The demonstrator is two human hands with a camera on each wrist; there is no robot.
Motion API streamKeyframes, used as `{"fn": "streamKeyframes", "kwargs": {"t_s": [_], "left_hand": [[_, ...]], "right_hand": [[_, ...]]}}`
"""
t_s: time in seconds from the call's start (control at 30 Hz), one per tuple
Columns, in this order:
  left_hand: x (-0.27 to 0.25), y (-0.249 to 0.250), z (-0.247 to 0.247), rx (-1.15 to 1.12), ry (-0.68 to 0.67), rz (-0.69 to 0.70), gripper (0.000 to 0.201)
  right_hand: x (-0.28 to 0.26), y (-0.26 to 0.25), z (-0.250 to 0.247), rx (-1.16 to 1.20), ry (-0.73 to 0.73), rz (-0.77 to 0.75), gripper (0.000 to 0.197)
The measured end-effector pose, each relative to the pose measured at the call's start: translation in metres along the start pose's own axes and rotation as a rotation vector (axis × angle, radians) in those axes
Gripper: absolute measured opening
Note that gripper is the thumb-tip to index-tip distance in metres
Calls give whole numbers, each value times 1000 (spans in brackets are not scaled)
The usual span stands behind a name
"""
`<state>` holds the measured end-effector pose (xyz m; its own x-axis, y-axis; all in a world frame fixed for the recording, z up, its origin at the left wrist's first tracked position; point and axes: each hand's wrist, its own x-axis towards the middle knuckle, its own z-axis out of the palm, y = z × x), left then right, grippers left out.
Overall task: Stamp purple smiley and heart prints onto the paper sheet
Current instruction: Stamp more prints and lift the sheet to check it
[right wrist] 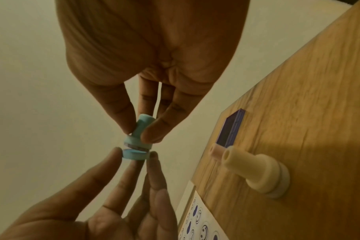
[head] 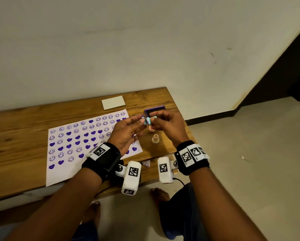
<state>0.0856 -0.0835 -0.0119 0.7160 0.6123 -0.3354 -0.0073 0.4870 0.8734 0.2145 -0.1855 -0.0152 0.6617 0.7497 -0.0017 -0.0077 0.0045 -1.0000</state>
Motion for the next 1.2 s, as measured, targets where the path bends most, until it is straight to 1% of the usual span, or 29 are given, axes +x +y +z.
{"fn": "streamKeyframes", "kwargs": {"t_s": [0.2, 0.33, 0.43, 0.57, 0.63, 0.8, 0.83, 0.87, 0.9, 0.97, 1.03, 1.07, 1.13, 1.2], "left_hand": [[-2, 1, 4, -14, -17, 9, 31], [-1, 2, 7, -13, -16, 23, 34], [0, 5, 10, 17, -9, 48, 33], [1, 8, 12, 72, 22, 84, 28], [1, 7, 11, 113, 25, 92, 29], [-2, -1, -2, 319, -12, 153, 36], [-3, -2, -5, 389, -19, 171, 40], [-4, -3, -6, 471, -25, 181, 45], [-6, -4, -9, 557, -14, 186, 49], [-11, -4, -25, 700, 68, 210, 49], [-18, -3, -51, 790, 149, 241, 42], [-23, -2, -67, 844, 184, 248, 38], [-34, -3, -96, 980, 241, 248, 32], [-44, -5, -122, 1091, 298, 255, 32]], "right_hand": [[0, 1, -1, 62, 10, -8, 13], [1, 2, -3, 122, 14, -5, 16], [2, 3, -5, 161, 4, 0, 15], [0, 2, -7, 171, -36, 10, 14], [-1, 2, -9, 141, -49, -4, 14], [0, 2, -8, -101, -131, -26, 17], [0, 2, -7, -172, -120, -36, 17], [2, 4, -9, -268, -70, -49, 18], [6, 7, -14, -397, 11, -61, 20], [11, 13, -23, -656, 182, -54, 24], [14, 16, -33, -803, 275, 7, 28], [15, 19, -34, -850, 289, 41, 28], [17, 24, -35, -921, 266, 103, 29], [17, 28, -35, -968, 232, 155, 27]]}}
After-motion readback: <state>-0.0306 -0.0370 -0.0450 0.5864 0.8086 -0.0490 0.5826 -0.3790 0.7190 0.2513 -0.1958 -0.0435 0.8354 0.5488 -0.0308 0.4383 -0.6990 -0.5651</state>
